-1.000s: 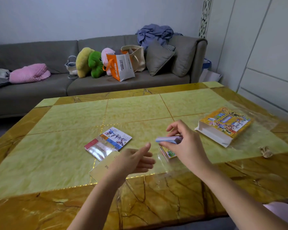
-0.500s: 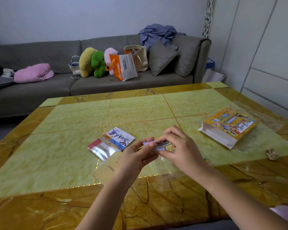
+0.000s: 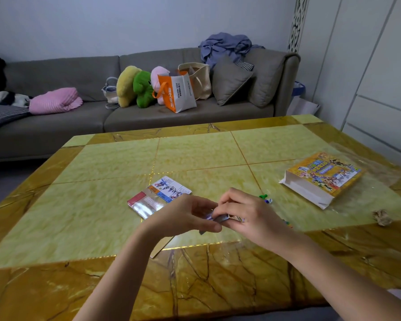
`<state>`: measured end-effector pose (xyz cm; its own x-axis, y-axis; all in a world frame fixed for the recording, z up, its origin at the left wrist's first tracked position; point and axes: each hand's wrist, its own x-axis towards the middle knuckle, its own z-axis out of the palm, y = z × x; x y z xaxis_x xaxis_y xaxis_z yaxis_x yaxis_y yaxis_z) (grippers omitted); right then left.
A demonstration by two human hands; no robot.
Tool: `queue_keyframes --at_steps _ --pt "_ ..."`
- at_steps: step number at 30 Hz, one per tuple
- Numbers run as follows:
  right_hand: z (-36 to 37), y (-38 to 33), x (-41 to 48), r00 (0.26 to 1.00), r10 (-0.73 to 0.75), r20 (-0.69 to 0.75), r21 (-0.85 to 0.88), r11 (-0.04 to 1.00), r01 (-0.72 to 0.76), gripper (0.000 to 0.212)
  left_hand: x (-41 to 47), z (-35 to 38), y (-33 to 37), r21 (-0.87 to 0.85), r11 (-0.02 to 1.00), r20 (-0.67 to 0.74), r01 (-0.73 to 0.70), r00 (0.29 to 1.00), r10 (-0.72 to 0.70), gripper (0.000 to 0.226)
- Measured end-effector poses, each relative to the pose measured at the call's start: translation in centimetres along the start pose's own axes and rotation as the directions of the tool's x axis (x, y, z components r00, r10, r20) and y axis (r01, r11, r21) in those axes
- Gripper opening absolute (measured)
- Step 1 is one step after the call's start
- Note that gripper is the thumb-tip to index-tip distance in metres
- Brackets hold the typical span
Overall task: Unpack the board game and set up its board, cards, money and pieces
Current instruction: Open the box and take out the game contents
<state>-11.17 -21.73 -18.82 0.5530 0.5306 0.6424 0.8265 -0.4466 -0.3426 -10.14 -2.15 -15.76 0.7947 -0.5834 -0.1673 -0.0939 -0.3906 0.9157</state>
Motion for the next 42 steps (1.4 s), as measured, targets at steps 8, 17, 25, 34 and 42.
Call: queue_keyframes --at_steps 8,17,25,34,42 --pt "2.4 -0.2 0.5 0.999 0.022 -0.027 0.032 0.999 -0.021 0.017 -1.3 -1.1 -1.0 0.176 0.980 -0.112 0.091 0.991 -0.072 0.025" --pt "4.9 0.0 1.5 0.938 0.269 0.217 0.011 0.961 -0.278 0.030 -5.9 -5.3 -6.5 0.323 0.829 -0.478 0.457 0.835 -0.274 0.023" --pt "3.7 1.8 -1.0 0.829 0.475 0.295 -0.161 0.880 -0.447 0.013 -10.3 -7.0 -11.7 0.229 0.596 -0.810 0.769 0.490 -0.321 0.033" --pt "-0.7 4.0 -2.8 0.749 0.642 0.162 -0.244 0.762 -0.600 0.014 -9.3 -5.8 -10.9 0.212 0.577 -0.806 0.789 0.475 -0.353 0.057" --pt "-1.4 5.0 -4.8 0.744 0.642 0.186 -0.265 0.762 -0.591 0.029 -1.1 2.0 -5.1 -0.135 0.930 -0.549 0.342 0.755 -0.358 0.016"
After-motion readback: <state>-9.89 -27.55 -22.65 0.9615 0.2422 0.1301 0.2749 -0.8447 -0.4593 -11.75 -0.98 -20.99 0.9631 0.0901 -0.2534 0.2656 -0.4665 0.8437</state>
